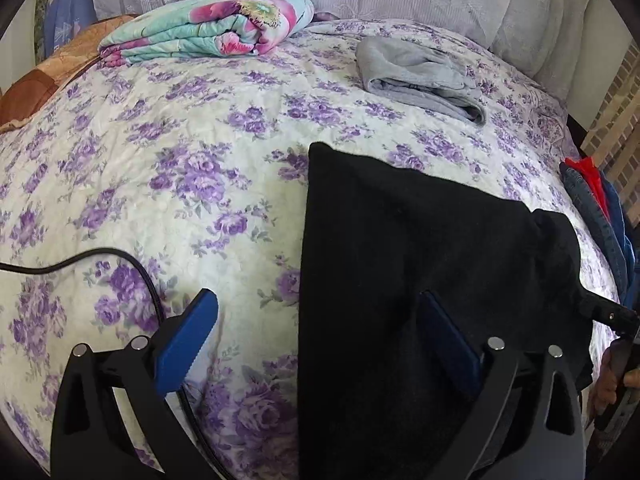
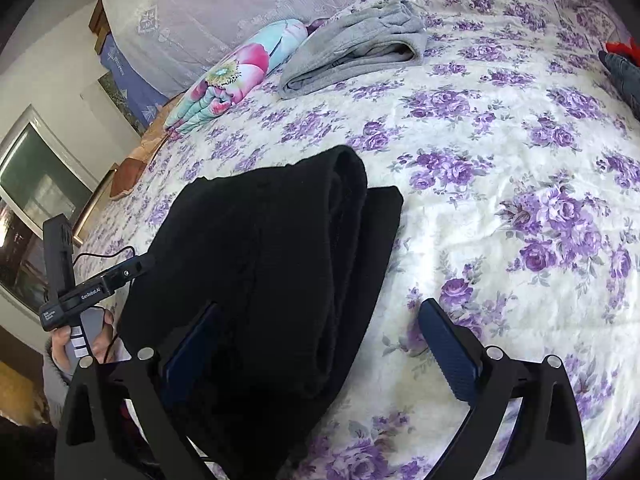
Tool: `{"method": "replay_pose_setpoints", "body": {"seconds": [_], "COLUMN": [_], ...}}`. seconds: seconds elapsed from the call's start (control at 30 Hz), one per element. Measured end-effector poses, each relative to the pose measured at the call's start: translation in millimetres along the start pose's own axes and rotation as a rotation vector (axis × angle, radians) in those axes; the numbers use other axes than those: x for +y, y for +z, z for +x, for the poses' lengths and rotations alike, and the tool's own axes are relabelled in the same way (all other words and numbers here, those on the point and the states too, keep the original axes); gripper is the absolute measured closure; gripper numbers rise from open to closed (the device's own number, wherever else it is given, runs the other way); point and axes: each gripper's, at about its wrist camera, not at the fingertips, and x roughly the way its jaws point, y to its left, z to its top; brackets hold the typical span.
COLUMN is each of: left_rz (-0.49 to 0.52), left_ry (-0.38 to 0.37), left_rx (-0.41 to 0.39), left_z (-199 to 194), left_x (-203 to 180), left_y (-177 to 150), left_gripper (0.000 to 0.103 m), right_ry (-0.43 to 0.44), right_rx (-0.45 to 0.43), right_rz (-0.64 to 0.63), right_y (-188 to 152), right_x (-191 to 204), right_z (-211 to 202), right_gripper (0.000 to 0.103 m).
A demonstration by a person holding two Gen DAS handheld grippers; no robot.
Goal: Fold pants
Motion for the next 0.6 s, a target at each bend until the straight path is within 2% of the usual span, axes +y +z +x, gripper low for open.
{"method": "replay_pose_setpoints", "body": {"seconds": [0.1, 0.23, 0.3, 0.4, 0.6], "left_rz": [0.049, 0.045, 0.048, 0.047, -0.009], "left_ry": [-0.010, -0.014, -0.018, -0.010, -0.045], "left_rx": [-0.031, 0.001, 0.026, 0.009, 0.016], "left_z": [-9, 4, 12, 11, 14], "left_x": [-10, -15, -17, -19, -15], "left_y": [11, 4, -5, -11, -14], "left_gripper": [0.005, 0.005, 0.005, 0.005, 0.005], "right_ry": [0.064, 0.141, 0.146, 0.150, 0.129], "right_rx": [-0.006, 0.012, -0.008, -0.019, -0.043], "right_rz": [0.058, 0.146, 0.148, 0.134, 0.093], "right_y": [13, 14, 12, 11, 7], "right_x": [-9, -21, -22, -19, -13], "right_z": [-4, 8, 10, 9, 11], "right_gripper": [0.004, 0.004, 0.003, 0.003, 0.003]}}
